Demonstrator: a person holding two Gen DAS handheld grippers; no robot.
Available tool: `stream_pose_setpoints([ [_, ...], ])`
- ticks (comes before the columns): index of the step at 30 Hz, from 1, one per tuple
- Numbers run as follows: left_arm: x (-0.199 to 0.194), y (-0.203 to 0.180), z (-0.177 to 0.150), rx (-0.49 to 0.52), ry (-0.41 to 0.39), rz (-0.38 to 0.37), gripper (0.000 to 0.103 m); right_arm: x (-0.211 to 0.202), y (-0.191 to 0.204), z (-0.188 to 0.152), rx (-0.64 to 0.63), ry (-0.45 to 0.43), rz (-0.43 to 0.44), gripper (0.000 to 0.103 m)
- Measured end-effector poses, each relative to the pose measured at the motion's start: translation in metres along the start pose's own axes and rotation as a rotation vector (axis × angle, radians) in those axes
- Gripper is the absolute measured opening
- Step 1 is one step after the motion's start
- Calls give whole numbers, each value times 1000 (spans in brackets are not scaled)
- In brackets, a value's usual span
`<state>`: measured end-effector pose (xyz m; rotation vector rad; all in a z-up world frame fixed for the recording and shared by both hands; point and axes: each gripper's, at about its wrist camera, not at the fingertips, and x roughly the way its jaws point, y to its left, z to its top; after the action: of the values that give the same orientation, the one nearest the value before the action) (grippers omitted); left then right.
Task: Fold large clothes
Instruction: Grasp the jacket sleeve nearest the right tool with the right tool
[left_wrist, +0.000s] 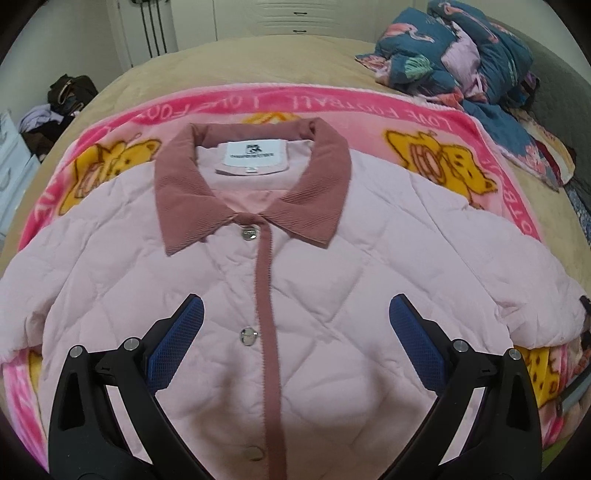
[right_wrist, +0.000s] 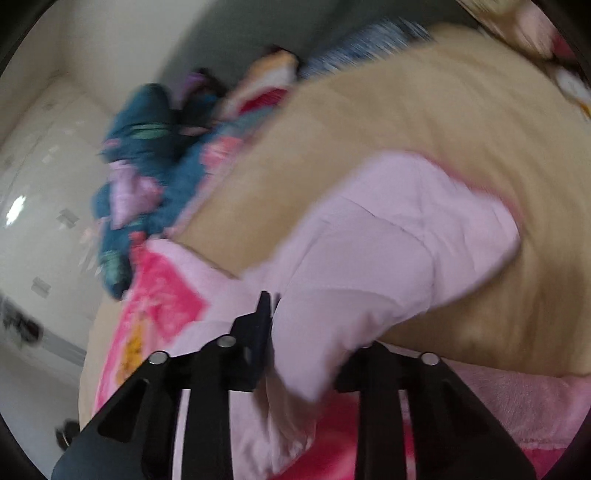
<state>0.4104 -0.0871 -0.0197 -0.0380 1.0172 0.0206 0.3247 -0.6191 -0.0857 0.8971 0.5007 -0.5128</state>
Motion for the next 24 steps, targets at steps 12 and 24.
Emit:
stream_pose_setpoints([
  [12,-38,34,6,-30,-40,-37,94,-107,135,-22,-380,-126,309,17],
  [24,-82,63,6,-56,-93,-94,94,-153,229,-70,-602,-103,406,17],
])
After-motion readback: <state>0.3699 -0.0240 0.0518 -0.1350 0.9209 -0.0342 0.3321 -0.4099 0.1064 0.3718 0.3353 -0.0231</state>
